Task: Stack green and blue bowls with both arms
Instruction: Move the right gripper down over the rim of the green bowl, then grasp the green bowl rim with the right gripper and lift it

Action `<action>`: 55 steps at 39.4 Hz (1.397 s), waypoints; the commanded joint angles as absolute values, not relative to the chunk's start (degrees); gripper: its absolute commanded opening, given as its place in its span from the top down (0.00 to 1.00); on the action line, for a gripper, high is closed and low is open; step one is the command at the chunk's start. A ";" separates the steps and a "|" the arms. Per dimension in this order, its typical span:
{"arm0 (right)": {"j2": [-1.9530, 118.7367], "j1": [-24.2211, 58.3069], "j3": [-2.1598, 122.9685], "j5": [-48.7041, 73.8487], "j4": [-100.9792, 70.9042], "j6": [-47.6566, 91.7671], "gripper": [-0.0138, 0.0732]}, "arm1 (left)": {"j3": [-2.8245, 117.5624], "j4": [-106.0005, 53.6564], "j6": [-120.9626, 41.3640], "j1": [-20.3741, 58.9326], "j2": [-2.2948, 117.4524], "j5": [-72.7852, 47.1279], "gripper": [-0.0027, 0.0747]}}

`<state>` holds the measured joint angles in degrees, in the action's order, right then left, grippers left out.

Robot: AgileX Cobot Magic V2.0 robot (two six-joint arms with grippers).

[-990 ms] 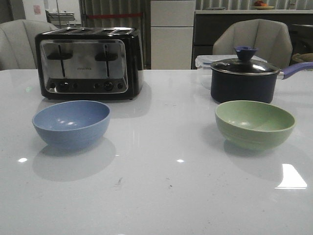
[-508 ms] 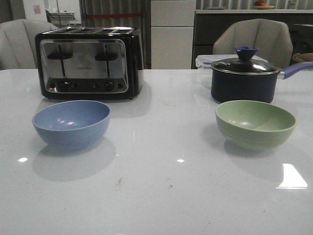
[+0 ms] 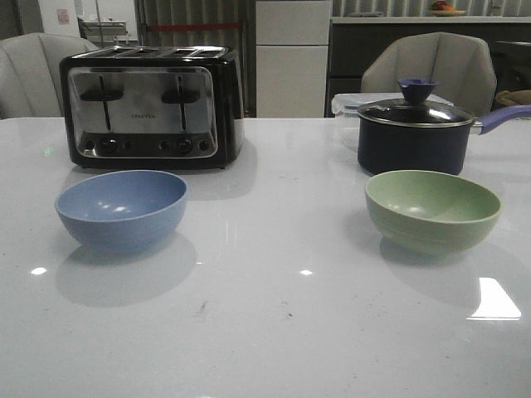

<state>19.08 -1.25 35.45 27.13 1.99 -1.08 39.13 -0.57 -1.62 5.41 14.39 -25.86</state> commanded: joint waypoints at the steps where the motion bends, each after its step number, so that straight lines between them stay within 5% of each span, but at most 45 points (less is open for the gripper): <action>1: 24.23 -1.45 38.96 25.67 2.44 -1.12 0.78 | 42.07 -0.74 -1.09 5.38 18.71 -26.37 0.85; 27: 45.16 -1.45 38.91 31.20 2.27 -1.12 0.76 | 41.58 -0.74 -1.09 5.38 34.18 -34.23 0.84; 32: 48.54 -1.45 38.91 30.28 2.24 -1.12 0.57 | 41.58 -0.74 -1.09 5.38 35.45 -34.12 0.71; 39: 53.41 -1.45 39.03 25.58 1.60 -1.12 0.24 | 41.58 -0.74 -1.09 5.38 36.11 -33.67 0.38; 55: 84.37 -1.45 59.99 35.54 -10.63 2.40 0.25 | 41.58 -0.74 -1.09 5.38 36.11 -33.56 0.33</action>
<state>81.94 -1.25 55.31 36.16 -8.03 0.00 39.82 -0.57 -1.62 5.41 35.60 -38.36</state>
